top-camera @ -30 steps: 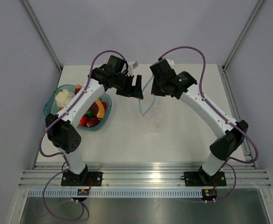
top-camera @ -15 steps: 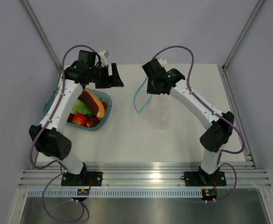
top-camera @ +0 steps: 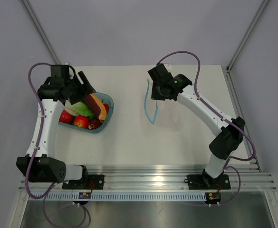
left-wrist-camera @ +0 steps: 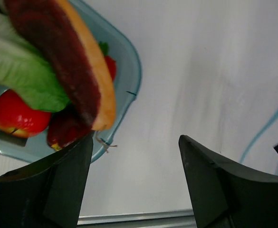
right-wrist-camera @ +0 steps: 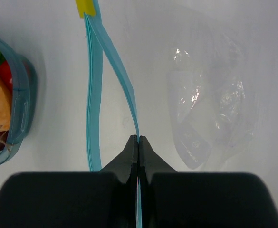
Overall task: Place the food in the zip-top bag and seal the zipper
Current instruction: Pick up the fake food from the bin.
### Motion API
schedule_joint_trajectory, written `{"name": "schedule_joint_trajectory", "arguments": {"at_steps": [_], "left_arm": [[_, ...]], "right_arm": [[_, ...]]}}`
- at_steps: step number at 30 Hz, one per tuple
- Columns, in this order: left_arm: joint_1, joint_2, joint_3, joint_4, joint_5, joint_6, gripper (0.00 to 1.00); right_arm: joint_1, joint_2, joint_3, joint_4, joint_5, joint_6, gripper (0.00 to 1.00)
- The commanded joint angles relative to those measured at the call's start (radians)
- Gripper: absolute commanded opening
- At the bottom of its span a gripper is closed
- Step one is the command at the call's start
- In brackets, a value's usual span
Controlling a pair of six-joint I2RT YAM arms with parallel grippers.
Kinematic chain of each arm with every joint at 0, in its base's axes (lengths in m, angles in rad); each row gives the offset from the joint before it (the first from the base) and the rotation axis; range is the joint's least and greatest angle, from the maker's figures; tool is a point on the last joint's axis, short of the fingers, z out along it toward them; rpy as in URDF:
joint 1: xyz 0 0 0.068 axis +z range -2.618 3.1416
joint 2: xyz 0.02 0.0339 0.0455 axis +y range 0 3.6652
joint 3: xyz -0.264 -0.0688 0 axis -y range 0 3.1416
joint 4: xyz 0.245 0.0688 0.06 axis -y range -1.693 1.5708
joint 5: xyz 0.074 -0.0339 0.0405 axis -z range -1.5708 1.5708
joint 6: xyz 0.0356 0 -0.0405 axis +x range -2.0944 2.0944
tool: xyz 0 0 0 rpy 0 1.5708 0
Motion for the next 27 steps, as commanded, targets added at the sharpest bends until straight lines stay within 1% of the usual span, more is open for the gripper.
{"name": "schedule_joint_trajectory", "arguments": {"at_steps": [1, 2, 4, 11, 16, 19, 22, 25, 26, 27], "left_arm": [[0.1, -0.04, -0.064, -0.059, -0.128, -0.09, 0.75], [0.143, -0.035, -0.073, -0.07, -0.114, -0.088, 0.75], [0.16, -0.023, -0.069, -0.085, -0.107, -0.085, 0.74], [0.163, 0.026, -0.073, -0.085, -0.127, -0.082, 0.72], [0.163, 0.063, -0.079, -0.041, -0.103, -0.065, 0.72], [0.163, 0.097, -0.067, -0.011, -0.06, -0.042, 0.72], [0.165, 0.115, -0.053, 0.025, -0.052, 0.004, 0.74], [0.18, 0.169, 0.014, 0.036, -0.051, 0.044, 0.77], [0.189, 0.207, 0.069, 0.013, -0.048, 0.047, 0.78], [0.196, 0.228, 0.092, 0.006, -0.033, 0.052, 0.82]], "right_arm": [[-0.003, -0.06, -0.025, 0.064, -0.032, -0.006, 0.0], [-0.003, -0.061, -0.029, 0.067, -0.036, -0.009, 0.0], [-0.003, -0.058, -0.037, 0.083, -0.047, -0.017, 0.0], [-0.003, -0.035, -0.02, 0.092, -0.059, -0.053, 0.0], [-0.003, -0.026, -0.009, 0.089, -0.058, -0.075, 0.0], [-0.003, -0.023, -0.008, 0.083, -0.052, -0.084, 0.0], [-0.003, -0.023, -0.006, 0.076, -0.045, -0.089, 0.0], [-0.003, -0.028, -0.011, 0.075, -0.047, -0.089, 0.0], [-0.003, -0.028, -0.012, 0.073, -0.047, -0.089, 0.0], [-0.003, -0.028, -0.012, 0.072, -0.045, -0.089, 0.0]]}}
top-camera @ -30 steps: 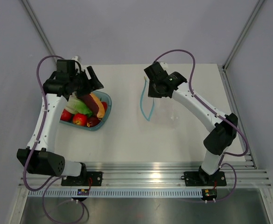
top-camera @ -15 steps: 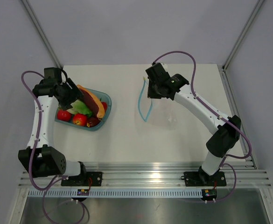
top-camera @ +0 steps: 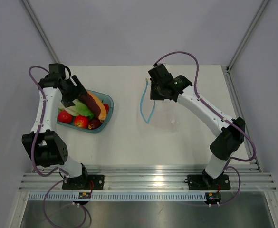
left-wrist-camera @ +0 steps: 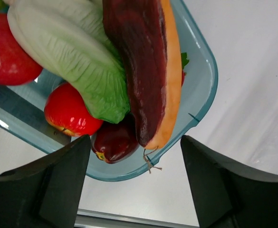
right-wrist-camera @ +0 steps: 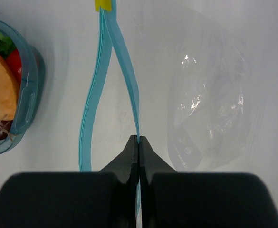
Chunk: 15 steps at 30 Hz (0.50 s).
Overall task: Place the food in the zip-top bag and seal the zipper
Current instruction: Pick up the fake food from the bin.
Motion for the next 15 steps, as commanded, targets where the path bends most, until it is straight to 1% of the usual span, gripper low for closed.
{"name": "schedule_joint_trajectory", "arguments": {"at_steps": [1, 2, 3, 5, 9, 13, 15], "left_arm": [[0.032, 0.064, 0.13, 0.043, 0.05, 0.053, 0.85], [0.047, 0.077, 0.148, 0.046, 0.07, 0.059, 0.88], [0.053, 0.098, 0.165, 0.052, 0.113, 0.059, 0.95], [0.073, 0.121, 0.18, 0.071, 0.144, 0.063, 0.96], [0.087, 0.212, 0.226, 0.091, 0.179, 0.079, 0.91], [0.095, 0.284, 0.226, 0.141, 0.184, 0.112, 0.86], [0.102, 0.308, 0.226, 0.177, 0.213, 0.119, 0.84]], "right_arm": [[-0.003, -0.007, 0.025, 0.012, 0.011, -0.017, 0.0], [-0.002, -0.006, 0.025, 0.01, 0.011, -0.017, 0.0], [-0.002, -0.004, 0.025, 0.007, 0.011, -0.016, 0.0], [-0.003, -0.004, 0.025, 0.007, 0.011, -0.012, 0.0], [-0.003, -0.002, 0.028, 0.005, 0.01, -0.014, 0.0], [-0.003, 0.011, 0.049, -0.005, 0.007, -0.02, 0.0], [-0.003, 0.017, 0.061, -0.016, 0.007, -0.025, 0.0]]}}
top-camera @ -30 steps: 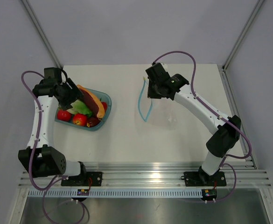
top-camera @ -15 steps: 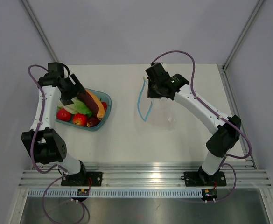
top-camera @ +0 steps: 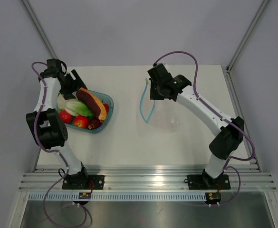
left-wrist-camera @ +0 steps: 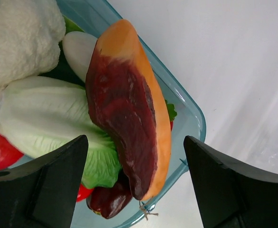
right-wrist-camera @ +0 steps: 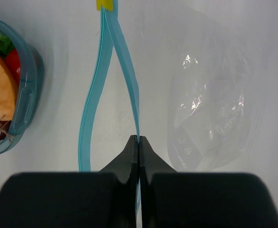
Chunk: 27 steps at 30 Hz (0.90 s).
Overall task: Place the food in the zip-top bag and seal the zipper
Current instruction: Pick up the fake food from the bin.
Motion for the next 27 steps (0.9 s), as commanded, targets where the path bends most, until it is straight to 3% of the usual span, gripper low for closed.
{"name": "schedule_joint_trajectory", "arguments": {"at_steps": [1, 13, 19, 25, 27], "left_arm": [[0.019, 0.047, 0.038, 0.091, 0.075, 0.041, 0.84], [0.04, 0.152, -0.002, 0.221, 0.112, 0.052, 0.82], [0.04, 0.187, -0.029, 0.257, 0.169, 0.038, 0.65], [0.04, 0.165, -0.095, 0.281, 0.167, 0.039, 0.65], [0.042, 0.149, -0.114, 0.286, 0.169, 0.036, 0.54]], "right_arm": [[-0.003, 0.011, 0.055, -0.015, 0.01, -0.022, 0.0], [-0.003, 0.006, 0.047, -0.035, 0.025, 0.004, 0.0], [-0.003, 0.005, 0.044, -0.044, 0.022, 0.019, 0.0], [-0.003, -0.003, 0.03, -0.046, 0.016, 0.035, 0.0], [-0.003, -0.004, 0.026, -0.044, 0.011, 0.038, 0.0]]}}
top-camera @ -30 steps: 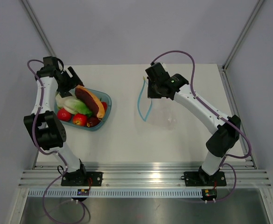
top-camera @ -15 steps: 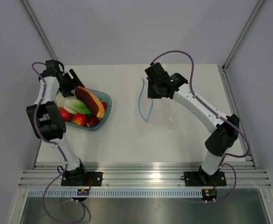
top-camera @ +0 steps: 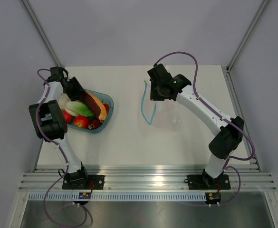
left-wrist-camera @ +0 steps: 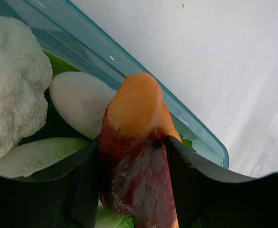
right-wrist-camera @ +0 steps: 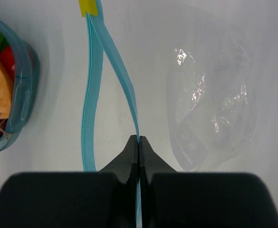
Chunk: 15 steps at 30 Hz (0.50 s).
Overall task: Place the food in the zip-top bag and seal the zipper
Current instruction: Pick up the fake food from the bin.
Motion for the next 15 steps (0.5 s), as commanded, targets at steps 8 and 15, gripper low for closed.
{"name": "schedule_joint_trajectory", "arguments": {"at_steps": [8, 15], "left_arm": [[0.001, -0.177, 0.022, -0.027, 0.077, -0.021, 0.15], [-0.007, -0.373, 0.097, -0.145, 0.134, -0.044, 0.0]], "right_arm": [[-0.003, -0.028, -0.003, 0.001, 0.006, 0.025, 0.0], [-0.003, -0.01, 0.009, 0.013, -0.064, 0.047, 0.0]]}}
